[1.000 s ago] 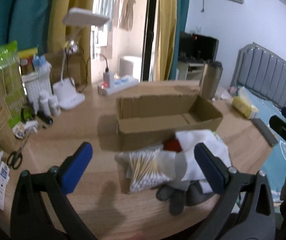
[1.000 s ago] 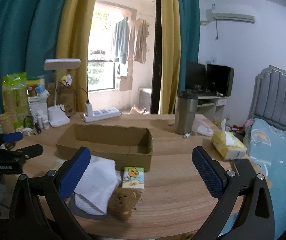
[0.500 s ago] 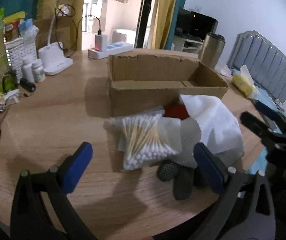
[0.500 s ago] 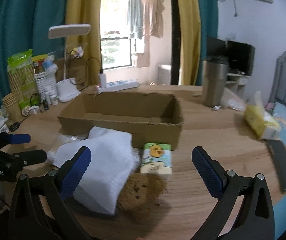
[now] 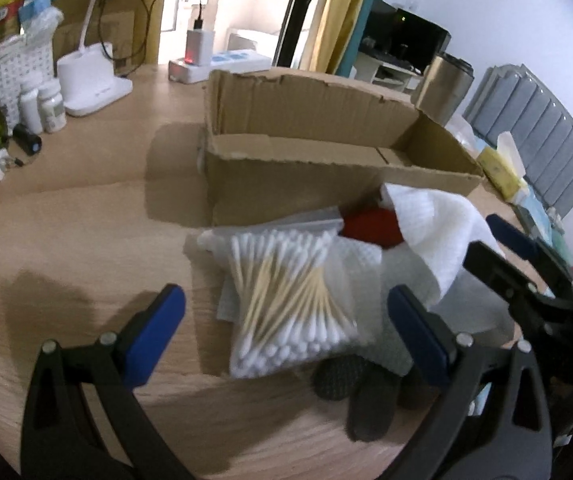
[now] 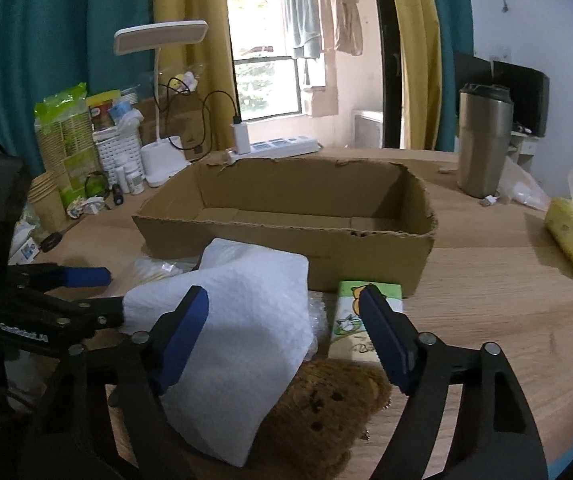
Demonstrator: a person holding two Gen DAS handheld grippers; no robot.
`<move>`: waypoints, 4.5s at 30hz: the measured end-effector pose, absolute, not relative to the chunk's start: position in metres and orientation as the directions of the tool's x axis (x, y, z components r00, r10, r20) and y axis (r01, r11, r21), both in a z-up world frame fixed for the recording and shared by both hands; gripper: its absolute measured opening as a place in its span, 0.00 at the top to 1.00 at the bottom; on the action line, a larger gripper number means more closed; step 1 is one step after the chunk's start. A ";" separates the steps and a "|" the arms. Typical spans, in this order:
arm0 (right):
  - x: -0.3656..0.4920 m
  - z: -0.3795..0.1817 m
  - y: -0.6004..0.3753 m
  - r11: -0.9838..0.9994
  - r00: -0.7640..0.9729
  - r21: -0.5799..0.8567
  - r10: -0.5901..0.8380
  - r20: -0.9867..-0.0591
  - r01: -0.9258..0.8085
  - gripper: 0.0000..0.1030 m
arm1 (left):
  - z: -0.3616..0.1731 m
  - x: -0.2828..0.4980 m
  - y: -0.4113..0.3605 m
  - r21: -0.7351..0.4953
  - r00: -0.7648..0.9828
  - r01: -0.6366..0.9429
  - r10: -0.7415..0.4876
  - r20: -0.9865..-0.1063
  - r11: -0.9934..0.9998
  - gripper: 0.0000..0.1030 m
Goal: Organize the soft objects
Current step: 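Grasp the white towel with the right gripper while the left grasps the cotton-swab bag, then carry the white towel with the right gripper while the left carries the swab bag into the box, then open both grippers to release the towel and swab bag in the box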
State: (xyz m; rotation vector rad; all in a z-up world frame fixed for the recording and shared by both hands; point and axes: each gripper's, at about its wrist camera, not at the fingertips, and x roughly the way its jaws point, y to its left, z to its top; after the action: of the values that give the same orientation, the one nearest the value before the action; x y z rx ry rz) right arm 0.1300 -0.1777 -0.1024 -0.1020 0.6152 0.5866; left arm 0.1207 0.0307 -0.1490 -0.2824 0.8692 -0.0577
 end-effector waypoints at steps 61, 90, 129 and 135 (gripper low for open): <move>0.174 -0.022 -0.226 0.868 0.808 0.009 0.465 -0.360 -0.496 0.84 | -0.075 0.138 0.066 -0.231 0.841 -0.040 -0.092 -0.533 0.972 0.52; 0.246 -0.085 -0.172 0.871 0.691 -0.004 0.388 -0.610 -0.492 0.84 | -0.105 0.210 0.056 -0.173 0.787 -0.040 -0.075 -0.612 0.984 0.52; 0.174 -0.026 -0.211 0.877 0.779 -0.049 0.398 -0.484 -0.479 0.36 | -0.062 0.155 0.051 -0.219 0.848 0.003 -0.118 -0.517 0.976 0.25; 0.151 -0.017 -0.213 0.869 0.786 -0.054 0.417 -0.456 -0.492 0.28 | -0.056 0.133 0.043 -0.228 0.858 0.025 -0.138 -0.495 0.973 0.25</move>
State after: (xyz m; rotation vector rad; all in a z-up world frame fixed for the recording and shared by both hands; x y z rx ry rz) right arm 0.1513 -0.2130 -0.0169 -0.1739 0.4498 0.4925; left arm 0.1326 0.0431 -0.0559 -0.2178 0.5338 -0.0864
